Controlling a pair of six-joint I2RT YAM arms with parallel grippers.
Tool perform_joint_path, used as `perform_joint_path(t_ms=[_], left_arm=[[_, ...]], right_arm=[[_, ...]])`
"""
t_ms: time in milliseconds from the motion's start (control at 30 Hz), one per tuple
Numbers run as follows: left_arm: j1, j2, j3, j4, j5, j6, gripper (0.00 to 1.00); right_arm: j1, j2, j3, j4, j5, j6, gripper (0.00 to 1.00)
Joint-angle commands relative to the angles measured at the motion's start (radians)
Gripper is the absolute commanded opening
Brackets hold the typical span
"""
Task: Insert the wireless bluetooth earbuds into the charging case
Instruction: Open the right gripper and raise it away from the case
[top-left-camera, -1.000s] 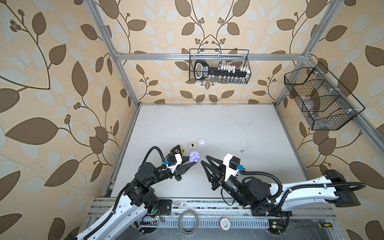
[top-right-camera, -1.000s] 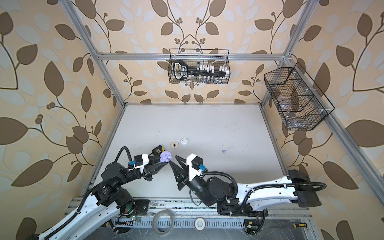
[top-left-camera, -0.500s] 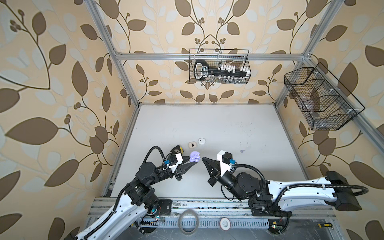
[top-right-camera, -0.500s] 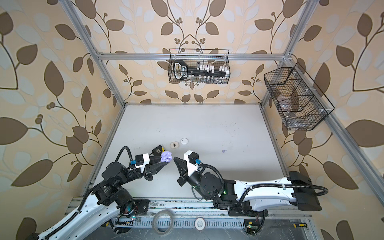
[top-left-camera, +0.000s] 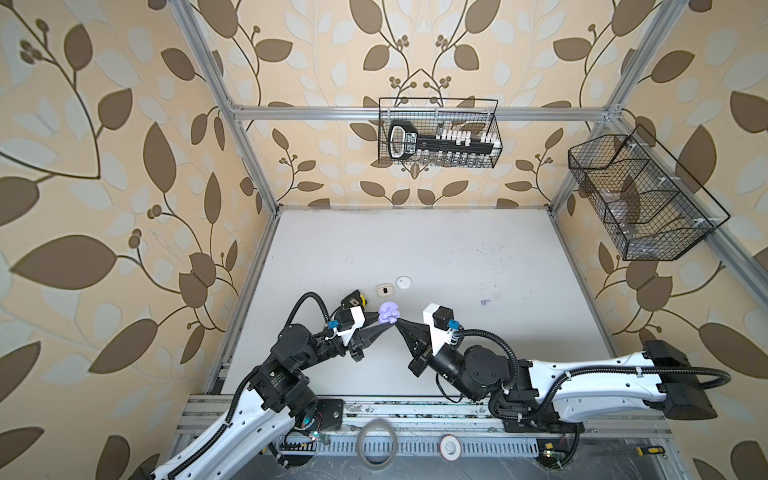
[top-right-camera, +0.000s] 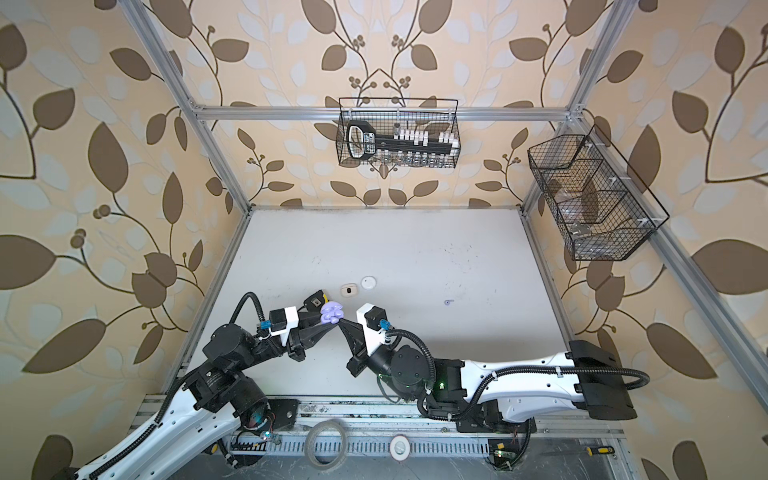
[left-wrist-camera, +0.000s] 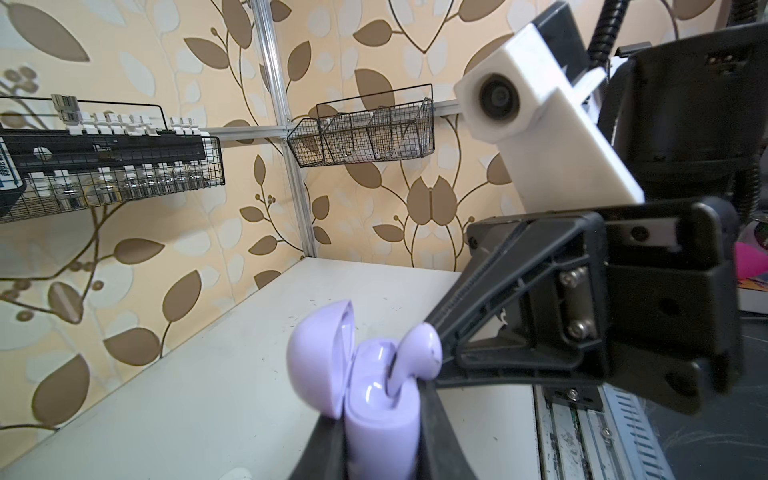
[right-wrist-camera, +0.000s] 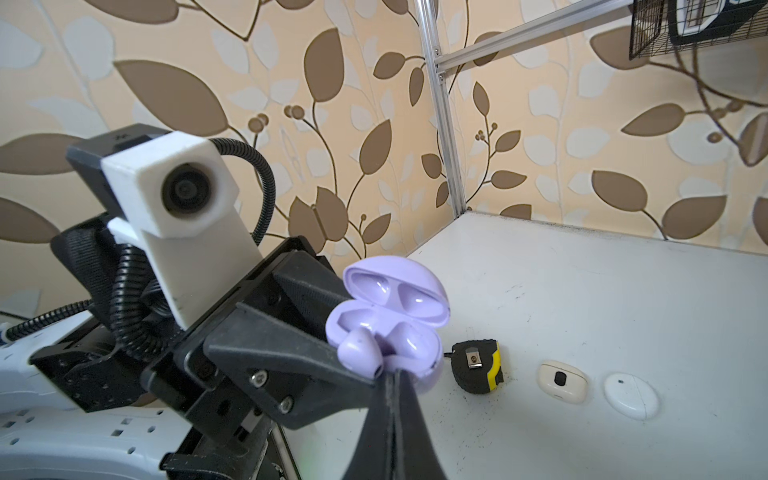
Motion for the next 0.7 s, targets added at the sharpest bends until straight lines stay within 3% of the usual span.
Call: perform_joint_path(t_ms=[0, 400, 667], left_arm=[[-0.007, -0.017, 0.028, 0.045, 0.001, 0.012, 0.00], [-0.007, -0.023, 0.026, 0.039, -0.002, 0.012, 0.00], [-0.007, -0.031, 0.017, 0.036, -0.011, 0.014, 0.00]], right_arm=[[0.006, 0.003, 0.056, 0.008, -0.023, -0.013, 0.00], [0.061, 0.076, 0.139, -0.012, 0.007, -0.091, 0.00], [0.061, 0.011, 0.118, -0.048, 0.068, -0.094, 0.00]])
